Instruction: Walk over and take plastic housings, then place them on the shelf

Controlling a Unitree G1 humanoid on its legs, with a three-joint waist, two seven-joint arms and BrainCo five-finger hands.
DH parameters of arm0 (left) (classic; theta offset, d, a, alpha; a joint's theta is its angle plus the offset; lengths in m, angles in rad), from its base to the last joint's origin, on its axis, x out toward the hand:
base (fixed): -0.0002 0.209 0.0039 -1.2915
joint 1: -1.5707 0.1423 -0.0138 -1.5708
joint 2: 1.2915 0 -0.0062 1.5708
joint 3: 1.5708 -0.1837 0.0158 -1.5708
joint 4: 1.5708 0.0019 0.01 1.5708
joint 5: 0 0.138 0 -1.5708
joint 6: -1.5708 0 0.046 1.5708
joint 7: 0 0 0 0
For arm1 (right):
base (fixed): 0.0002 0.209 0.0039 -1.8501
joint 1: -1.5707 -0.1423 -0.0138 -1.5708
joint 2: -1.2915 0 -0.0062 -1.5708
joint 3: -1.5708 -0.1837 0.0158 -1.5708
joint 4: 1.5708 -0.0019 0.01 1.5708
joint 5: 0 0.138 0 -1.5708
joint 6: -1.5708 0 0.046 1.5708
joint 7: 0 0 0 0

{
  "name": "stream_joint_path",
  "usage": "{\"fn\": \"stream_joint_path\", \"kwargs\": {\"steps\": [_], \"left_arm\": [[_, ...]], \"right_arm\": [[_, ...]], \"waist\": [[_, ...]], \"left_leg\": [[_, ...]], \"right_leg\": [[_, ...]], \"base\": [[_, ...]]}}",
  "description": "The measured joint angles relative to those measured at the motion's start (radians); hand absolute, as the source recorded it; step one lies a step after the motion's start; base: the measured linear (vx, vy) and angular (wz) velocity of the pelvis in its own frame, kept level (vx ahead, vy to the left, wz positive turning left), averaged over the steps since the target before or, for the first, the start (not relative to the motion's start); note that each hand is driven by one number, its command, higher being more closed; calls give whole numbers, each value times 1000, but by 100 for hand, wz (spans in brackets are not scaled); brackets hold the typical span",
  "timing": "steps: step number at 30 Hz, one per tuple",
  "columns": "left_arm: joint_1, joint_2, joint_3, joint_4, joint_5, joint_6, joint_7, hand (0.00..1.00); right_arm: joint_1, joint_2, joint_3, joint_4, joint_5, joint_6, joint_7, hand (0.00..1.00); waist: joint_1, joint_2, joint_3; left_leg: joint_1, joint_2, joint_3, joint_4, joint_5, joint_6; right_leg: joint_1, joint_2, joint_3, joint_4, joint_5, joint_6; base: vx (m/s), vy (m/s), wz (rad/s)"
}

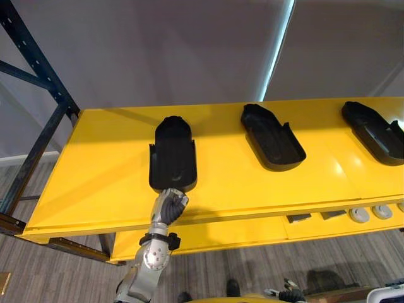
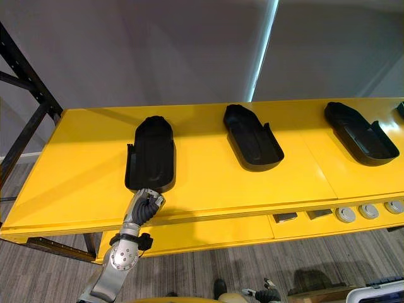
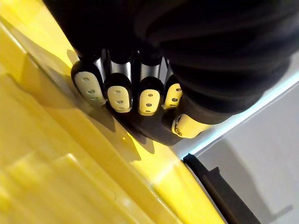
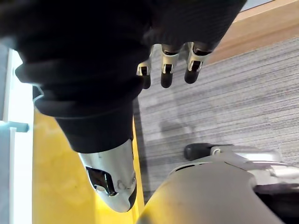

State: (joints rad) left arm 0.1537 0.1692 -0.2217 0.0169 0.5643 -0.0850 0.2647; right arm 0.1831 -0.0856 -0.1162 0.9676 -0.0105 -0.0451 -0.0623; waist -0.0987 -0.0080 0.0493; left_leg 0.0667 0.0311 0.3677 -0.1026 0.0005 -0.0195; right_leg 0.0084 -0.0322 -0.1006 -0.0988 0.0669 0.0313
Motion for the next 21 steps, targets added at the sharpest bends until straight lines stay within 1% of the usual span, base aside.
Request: {"fn": "stream_joint_path", "kwargs": {"steps": [5,10,16,18,21], "left_arm": [[-30,-18,31,34,20,11,7,100],[-70,-27,36,73,20,18,8,100],[-104,-27,39,100,20,24,7,100],[-111,-28,49,106,20,26,7,100],[-137,-28,58,123,19,34,4,100]], "right_arm": [[-1,0,-1,-1,-2,10,0,0],[-1,0,-2,-1,-3,11,0,0],[-3,1,-3,-1,-13,11,1,0],[-11,2,-3,-1,-22,12,1,0],[-13,2,-3,-1,-23,13,1,0]], "waist": [[-2,0,-3],[-5,1,-7],[-14,1,-7],[-26,1,-8],[-27,1,-8]], "left_leg": [[-3,0,20,0,-1,1],[-3,-2,20,0,-1,1],[-4,-3,17,0,-1,1],[-4,-4,17,0,-1,2],[-5,-5,17,0,-1,2]], "right_leg": [[-13,1,21,-3,5,-1],[-13,0,21,-3,6,-1],[-13,-1,21,-3,6,-1],[-14,-2,21,-3,6,0],[-14,-2,20,-4,6,0]], "base": [[-52,-20,-13],[0,0,0],[0,0,0],[0,0,0],[0,0,0]]}}
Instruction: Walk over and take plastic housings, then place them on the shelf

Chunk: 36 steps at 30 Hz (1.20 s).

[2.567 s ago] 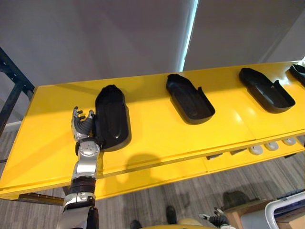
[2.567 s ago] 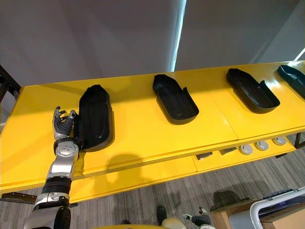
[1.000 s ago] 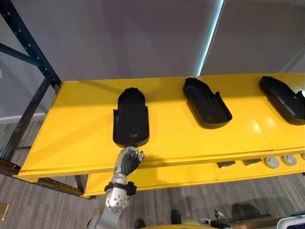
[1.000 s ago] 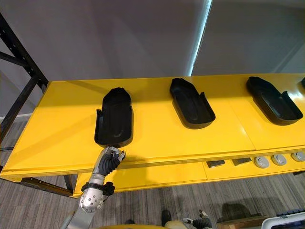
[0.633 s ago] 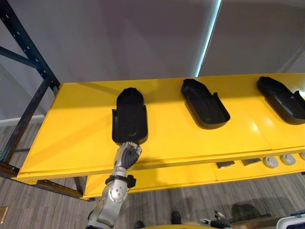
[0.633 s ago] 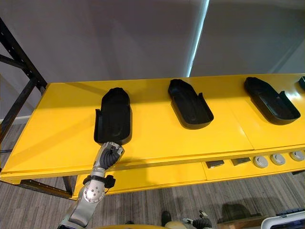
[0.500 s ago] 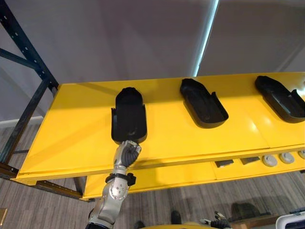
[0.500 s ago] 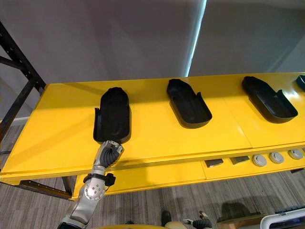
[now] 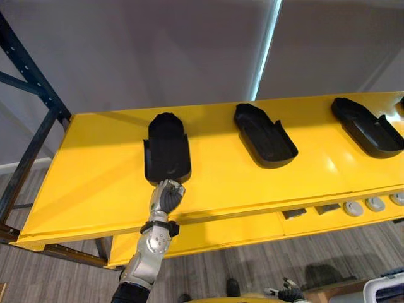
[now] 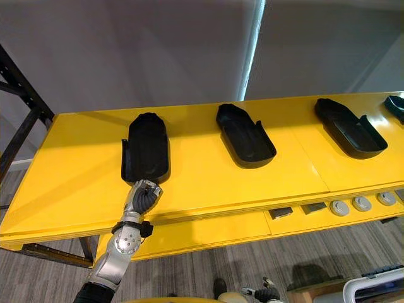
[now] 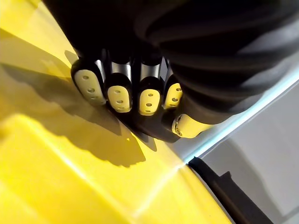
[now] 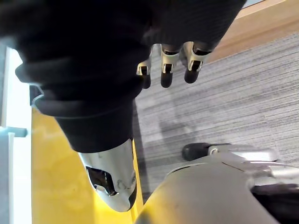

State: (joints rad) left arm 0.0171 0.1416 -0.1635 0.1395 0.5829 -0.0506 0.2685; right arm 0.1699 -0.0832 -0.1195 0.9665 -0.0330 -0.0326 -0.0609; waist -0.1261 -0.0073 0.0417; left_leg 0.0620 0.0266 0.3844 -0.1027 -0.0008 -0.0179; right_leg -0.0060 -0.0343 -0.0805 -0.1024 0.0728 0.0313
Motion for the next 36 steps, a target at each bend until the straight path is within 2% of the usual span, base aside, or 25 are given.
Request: {"fn": "stream_joint_path", "kwargs": {"steps": [9,13,14,16,18,19,20,23,24,28,29,31,33,34,36], "left_arm": [[4,0,3,-16,-41,-3,-4,100],[24,1,45,-177,-115,-10,-1,100],[36,1,88,-289,-136,-29,17,100],[37,1,150,-378,-160,-55,44,100],[35,-3,291,-465,-222,-95,107,100],[33,-6,334,-475,-250,-107,131,100],[26,-22,435,-477,-341,-131,191,100],[53,-55,600,-457,-461,-151,279,100],[79,-61,644,-439,-503,-151,310,100],[181,-72,729,-328,-588,-144,336,100],[208,-88,748,-260,-607,-123,332,0],[239,-107,751,-128,-622,-67,296,0],[272,-119,744,33,-620,-13,232,0],[277,-136,740,157,-621,12,177,0],[277,-138,710,289,-620,27,124,0]], "right_arm": [[-3,1,0,0,-8,1,0,0],[-4,0,1,3,-8,1,0,0],[-6,-1,-1,15,-7,-1,0,0],[-13,-3,-3,31,-7,-1,-1,0],[-13,-3,-4,36,-7,-3,-2,0],[-13,-3,-6,38,-7,-3,-2,0],[-7,-2,-20,42,-7,-3,-2,0],[-5,0,-28,43,-7,-2,-5,0],[-2,0,-27,42,-8,-2,-7,0],[17,10,-28,25,-8,-2,-25,0],[25,13,-28,16,-8,-2,-25,0],[34,19,-28,-13,-8,1,-25,0],[35,28,-28,-31,-8,10,-23,0],[34,38,-28,-53,-8,13,-23,0],[30,44,-28,-58,-8,14,-23,0]], "waist": [[-1,0,0],[1,0,0],[4,0,0],[5,0,0],[10,-1,-1],[14,-1,-1],[30,-1,-1],[37,-3,-1],[50,-6,-2],[75,-13,-8],[82,-16,-12],[90,-22,-16],[90,-24,-17],[90,-28,-20],[91,-38,-27]], "left_leg": [[-2,-3,-9,0,0,0],[-11,-7,-32,0,2,3],[-16,-6,-39,5,2,3],[-18,-7,-49,6,5,7],[-13,-9,-62,6,5,7],[-13,-9,-64,6,6,8],[-12,-9,-66,6,6,9],[-2,-9,-85,4,8,11],[4,-8,-86,0,7,10],[5,-1,-88,0,-8,10],[7,1,-87,0,-8,11],[14,2,-87,0,-6,6],[23,2,-85,0,-6,6],[25,2,-84,0,-6,6],[25,2,-84,0,-6,5]], "right_leg": [[1,-2,-18,0,0,0],[3,-3,-41,3,0,1],[5,-10,-43,4,-1,2],[12,-12,-50,4,-2,3],[24,-13,-59,4,-5,6],[24,-14,-61,4,-5,6],[27,-14,-63,4,-5,6],[46,-15,-83,4,-11,5],[53,-15,-84,5,-14,4],[53,-13,-93,34,-39,2],[53,-12,-98,40,-45,0],[57,-13,-107,48,-50,-1],[67,-13,-110,48,-55,0],[70,-13,-111,48,-57,1],[70,-13,-111,48,-60,2]], "base": [[-1,-1,2],[-3,-14,16],[20,-9,17],[13,-8,19],[-24,-24,18],[-50,-36,9],[-43,-29,10],[-42,-30,19],[-55,-33,11],[-60,-35,8],[-11,-27,7],[4,-24,9],[7,-25,6],[0,0,0],[0,0,0]]}}
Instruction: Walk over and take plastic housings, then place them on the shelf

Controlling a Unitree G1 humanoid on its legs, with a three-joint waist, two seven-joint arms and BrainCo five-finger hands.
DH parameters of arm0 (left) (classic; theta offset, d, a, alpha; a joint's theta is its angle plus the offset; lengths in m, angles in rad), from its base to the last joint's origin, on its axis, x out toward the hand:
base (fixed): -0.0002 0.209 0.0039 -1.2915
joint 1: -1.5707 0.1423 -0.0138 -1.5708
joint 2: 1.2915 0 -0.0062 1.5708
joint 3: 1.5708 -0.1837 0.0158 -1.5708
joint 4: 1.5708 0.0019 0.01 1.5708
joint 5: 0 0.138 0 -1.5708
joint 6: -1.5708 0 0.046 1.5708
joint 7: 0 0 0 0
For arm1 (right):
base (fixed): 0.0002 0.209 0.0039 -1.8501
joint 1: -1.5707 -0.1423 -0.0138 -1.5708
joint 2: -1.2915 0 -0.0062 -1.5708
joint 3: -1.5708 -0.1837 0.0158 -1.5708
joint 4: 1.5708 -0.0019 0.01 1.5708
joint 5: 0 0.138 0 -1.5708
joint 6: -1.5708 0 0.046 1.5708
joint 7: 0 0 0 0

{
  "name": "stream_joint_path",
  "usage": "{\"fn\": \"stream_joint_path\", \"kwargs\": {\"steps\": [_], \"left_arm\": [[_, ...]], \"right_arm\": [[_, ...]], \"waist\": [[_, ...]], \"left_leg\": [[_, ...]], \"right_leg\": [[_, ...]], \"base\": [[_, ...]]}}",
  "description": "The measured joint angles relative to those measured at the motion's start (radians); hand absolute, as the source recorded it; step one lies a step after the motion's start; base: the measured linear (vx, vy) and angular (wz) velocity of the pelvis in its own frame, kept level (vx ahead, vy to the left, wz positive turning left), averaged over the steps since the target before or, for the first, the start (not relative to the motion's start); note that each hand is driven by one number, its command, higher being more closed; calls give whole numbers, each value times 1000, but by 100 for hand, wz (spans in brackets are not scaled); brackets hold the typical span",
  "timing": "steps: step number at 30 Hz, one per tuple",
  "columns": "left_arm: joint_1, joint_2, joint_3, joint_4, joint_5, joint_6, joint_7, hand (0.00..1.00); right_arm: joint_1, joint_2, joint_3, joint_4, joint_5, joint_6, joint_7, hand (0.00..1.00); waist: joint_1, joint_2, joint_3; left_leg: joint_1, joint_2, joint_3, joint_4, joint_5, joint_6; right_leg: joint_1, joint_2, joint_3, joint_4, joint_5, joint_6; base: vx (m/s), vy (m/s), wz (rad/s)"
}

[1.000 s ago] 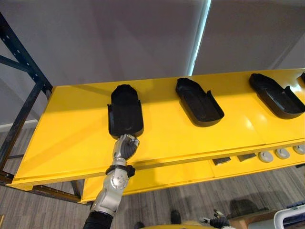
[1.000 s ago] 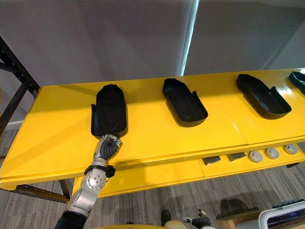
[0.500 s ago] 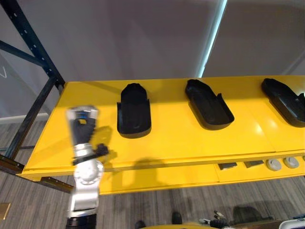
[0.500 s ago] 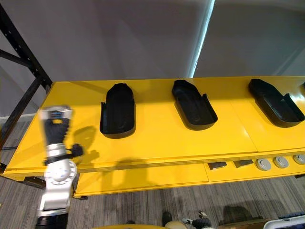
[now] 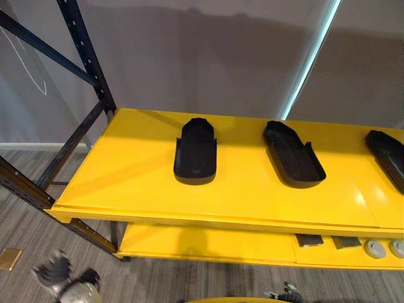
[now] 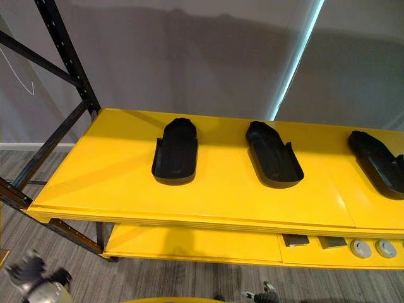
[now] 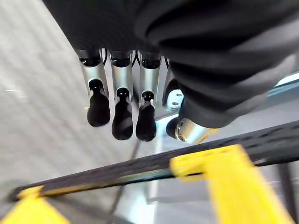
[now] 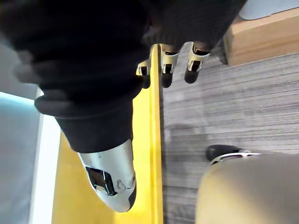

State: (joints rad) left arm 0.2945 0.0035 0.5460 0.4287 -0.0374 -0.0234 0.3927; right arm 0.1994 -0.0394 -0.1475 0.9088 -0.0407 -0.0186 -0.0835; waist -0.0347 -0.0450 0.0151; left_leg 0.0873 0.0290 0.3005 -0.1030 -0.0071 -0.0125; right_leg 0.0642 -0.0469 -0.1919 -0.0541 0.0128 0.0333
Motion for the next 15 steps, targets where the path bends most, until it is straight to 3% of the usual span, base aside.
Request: {"fn": "stream_joint_path", "kwargs": {"steps": [5,11,15], "left_arm": [[-11,-21,-120,252,10,17,-131,0],[-39,-18,-225,352,76,14,-174,0],[-57,1,-295,368,105,9,-178,0]], "right_arm": [[-9,15,-4,-23,1,-1,0,0],[-52,13,-31,17,-11,-2,-10,0],[-69,13,-36,20,-50,-1,-12,0]], "waist": [[-2,0,-1],[-3,36,10],[-3,44,18]], "left_leg": [[6,-1,6,0,-2,-1],[15,1,6,0,0,2],[17,6,8,0,-3,-3]], "right_leg": [[2,-1,5,1,-6,2],[1,4,15,-1,-6,1],[0,11,26,-3,-7,0]], "base": [[-6,-11,-3],[7,-29,-3],[-13,-44,-6]]}}
